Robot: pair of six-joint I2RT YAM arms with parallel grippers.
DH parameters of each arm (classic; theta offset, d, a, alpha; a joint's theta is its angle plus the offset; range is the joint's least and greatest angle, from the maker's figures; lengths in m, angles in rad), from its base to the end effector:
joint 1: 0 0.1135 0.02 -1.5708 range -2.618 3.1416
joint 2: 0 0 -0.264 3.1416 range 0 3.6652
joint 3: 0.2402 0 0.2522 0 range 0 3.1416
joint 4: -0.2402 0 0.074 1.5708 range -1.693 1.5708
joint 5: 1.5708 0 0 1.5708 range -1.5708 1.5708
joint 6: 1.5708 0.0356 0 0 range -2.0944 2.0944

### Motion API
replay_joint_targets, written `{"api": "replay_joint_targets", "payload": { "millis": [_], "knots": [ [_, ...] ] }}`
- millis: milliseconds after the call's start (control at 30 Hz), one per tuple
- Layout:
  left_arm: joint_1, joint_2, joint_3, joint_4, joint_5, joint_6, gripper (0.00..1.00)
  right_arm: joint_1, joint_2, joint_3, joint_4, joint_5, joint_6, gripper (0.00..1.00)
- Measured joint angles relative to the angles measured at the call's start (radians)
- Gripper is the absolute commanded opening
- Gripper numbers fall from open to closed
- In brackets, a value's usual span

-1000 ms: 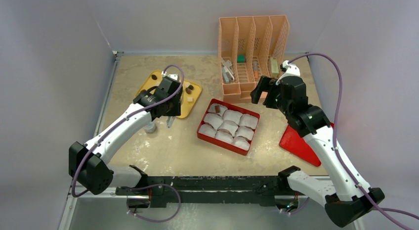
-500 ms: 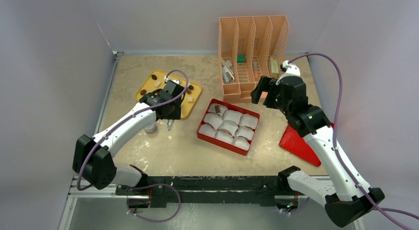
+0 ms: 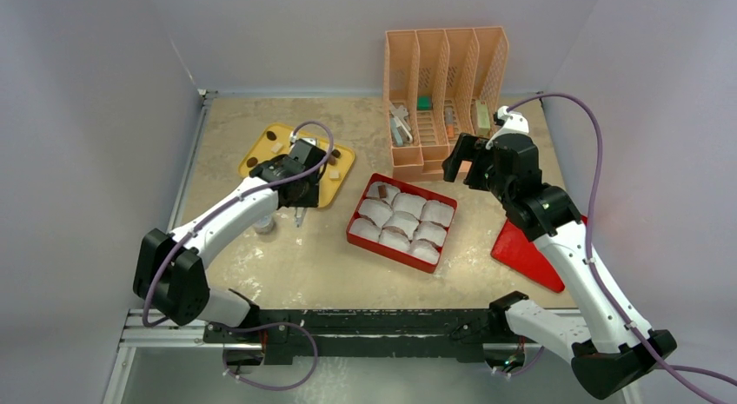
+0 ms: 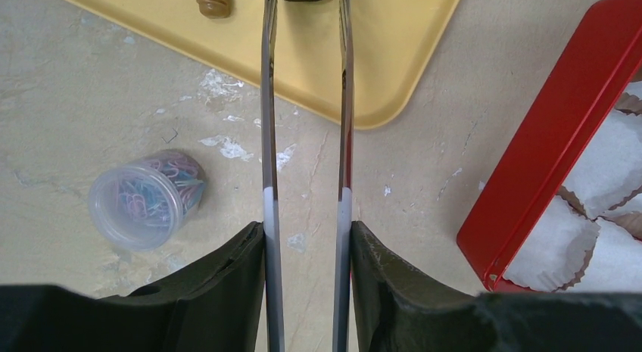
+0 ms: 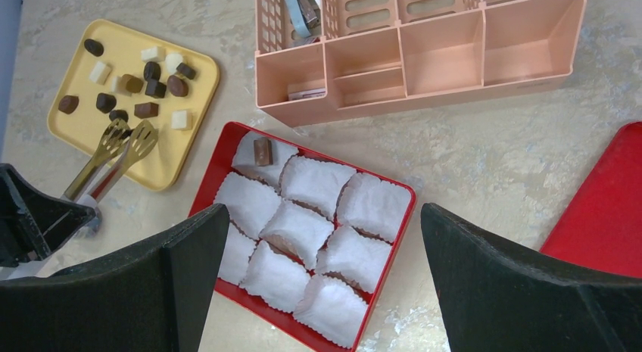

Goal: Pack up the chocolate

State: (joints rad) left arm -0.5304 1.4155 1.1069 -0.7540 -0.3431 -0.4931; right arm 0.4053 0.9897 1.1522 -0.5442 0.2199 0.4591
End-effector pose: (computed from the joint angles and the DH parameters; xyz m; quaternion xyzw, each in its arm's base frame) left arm 0.2503 -0.1329 0.2631 -0.0251 0.9543 0.0228 0.2969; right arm 0.1942 0.0749 0.3925 0.0836 0.8214 0.1507 0.5436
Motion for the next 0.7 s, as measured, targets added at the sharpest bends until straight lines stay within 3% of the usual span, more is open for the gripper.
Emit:
{"api": "replay_joint_targets", "payload": {
  "millis": [167, 433, 700],
  "knots": [
    [0.000, 0.035, 0.000, 0.022, 0.002, 0.008, 0.41, 0.000, 0.000, 0.000, 0.000, 0.003, -0.001, 0.99],
    [0.000, 0.043, 0.000, 0.031, 0.007, 0.017, 0.25, 0.000, -0.002, 0.000, -0.001, 0.007, -0.006, 0.99],
    [0.001, 0.033, 0.000, 0.010, 0.029, 0.017, 0.20, 0.000, -0.002, 0.000, -0.001, 0.006, -0.007, 0.99]
  ]
}}
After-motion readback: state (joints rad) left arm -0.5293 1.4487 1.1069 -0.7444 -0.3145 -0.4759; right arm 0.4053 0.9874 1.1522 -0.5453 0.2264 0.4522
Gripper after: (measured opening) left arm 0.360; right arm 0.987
